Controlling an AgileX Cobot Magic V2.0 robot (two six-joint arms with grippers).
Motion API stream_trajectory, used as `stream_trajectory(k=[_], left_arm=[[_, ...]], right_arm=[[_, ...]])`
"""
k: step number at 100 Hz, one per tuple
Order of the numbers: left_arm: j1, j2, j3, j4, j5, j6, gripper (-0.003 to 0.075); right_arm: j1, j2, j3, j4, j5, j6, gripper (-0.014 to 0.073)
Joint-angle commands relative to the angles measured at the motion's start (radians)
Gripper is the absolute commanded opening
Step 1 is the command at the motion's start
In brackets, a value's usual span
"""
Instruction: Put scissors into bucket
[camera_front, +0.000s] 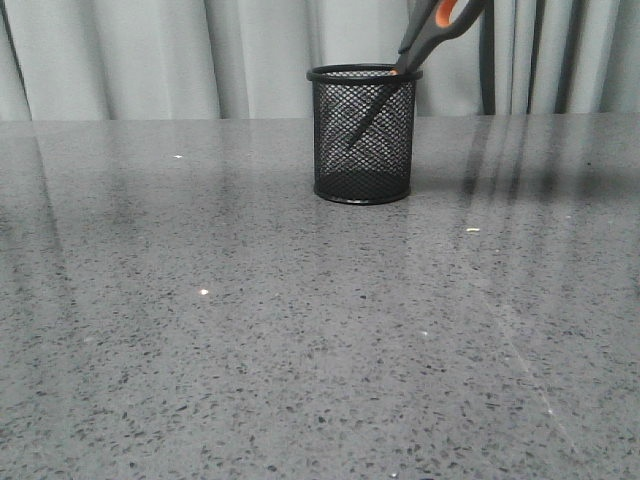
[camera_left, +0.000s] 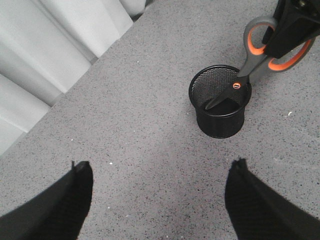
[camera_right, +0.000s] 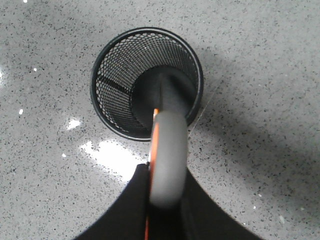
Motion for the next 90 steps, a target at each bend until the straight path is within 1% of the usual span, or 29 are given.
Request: stream_trajectory(k=[1, 7, 12, 17, 29, 36, 40, 71, 90], left_arm=[[0.002, -0.024, -0.031, -0.031, -0.066, -0.012, 0.0514], [0.002, -0.024, -0.031, -0.031, -0.066, -0.012, 0.0514], [0.002, -0.024, -0.031, -0.031, -0.066, -0.012, 0.0514], [0.002, -0.024, -0.031, -0.031, -0.066, -0.012, 0.0514], [0.002, -0.024, -0.031, -0.031, -0.066, -0.012, 0.0514], [0.002, -0.024, -0.031, -0.031, -0.066, -0.012, 0.0514], [0.002, -0.024, -0.031, -0.031, -0.066, -0.012, 0.0514], [0.002, -0.024, -0.031, -0.031, -0.066, -0.012, 0.0514], [0.002, -0.024, -0.031, -0.015, -0.060, -0.012, 0.0514]], right_arm=[[0.004, -0.041, -0.033, 0.020, 0.034, -0.012, -0.0041], [0.004, -0.041, -0.033, 0.020, 0.034, -0.012, -0.0022], [0.004, -0.041, -0.033, 0.020, 0.034, -0.012, 0.0020], [0.004, -0.041, -0.033, 0.020, 0.034, -0.012, 0.0084], [0.004, -0.041, -0.033, 0.020, 0.034, -0.012, 0.0300], [0.004, -0.041, -0.049, 0.020, 0.034, -0.012, 0.0376], [0.004, -0.041, -0.062, 0.020, 0.032, -0.012, 0.0391], [0.004, -0.043, -0.252, 0.020, 0.032, -0.012, 0.0384], [0.004, -0.061, -0.293, 0.020, 0.032, -0.012, 0.0384]])
